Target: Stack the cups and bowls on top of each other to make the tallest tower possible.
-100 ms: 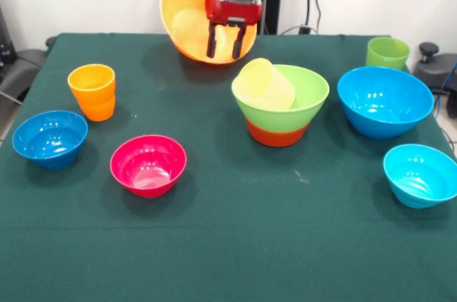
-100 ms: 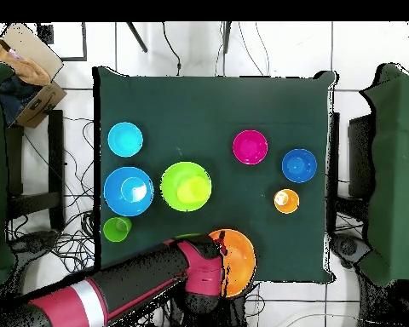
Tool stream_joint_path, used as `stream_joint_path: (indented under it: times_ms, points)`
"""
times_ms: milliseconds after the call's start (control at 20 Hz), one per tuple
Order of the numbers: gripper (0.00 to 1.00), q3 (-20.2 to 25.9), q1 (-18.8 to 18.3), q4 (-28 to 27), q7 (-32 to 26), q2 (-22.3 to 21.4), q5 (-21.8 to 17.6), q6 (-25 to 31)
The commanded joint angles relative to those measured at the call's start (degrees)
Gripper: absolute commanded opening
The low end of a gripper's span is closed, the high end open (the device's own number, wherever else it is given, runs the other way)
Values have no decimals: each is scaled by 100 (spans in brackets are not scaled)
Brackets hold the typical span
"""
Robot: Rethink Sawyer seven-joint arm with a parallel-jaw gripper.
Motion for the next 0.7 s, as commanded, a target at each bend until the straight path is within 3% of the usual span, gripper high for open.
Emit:
stream_joint_path:
  times_ms: [50, 450, 700]
  points:
    - [100, 847, -77, -695, -956, 524, 307, 80]
    - [100, 804, 47, -704, -655, 338, -46, 296]
    - [100, 753, 52, -703, -756, 375, 59, 228]
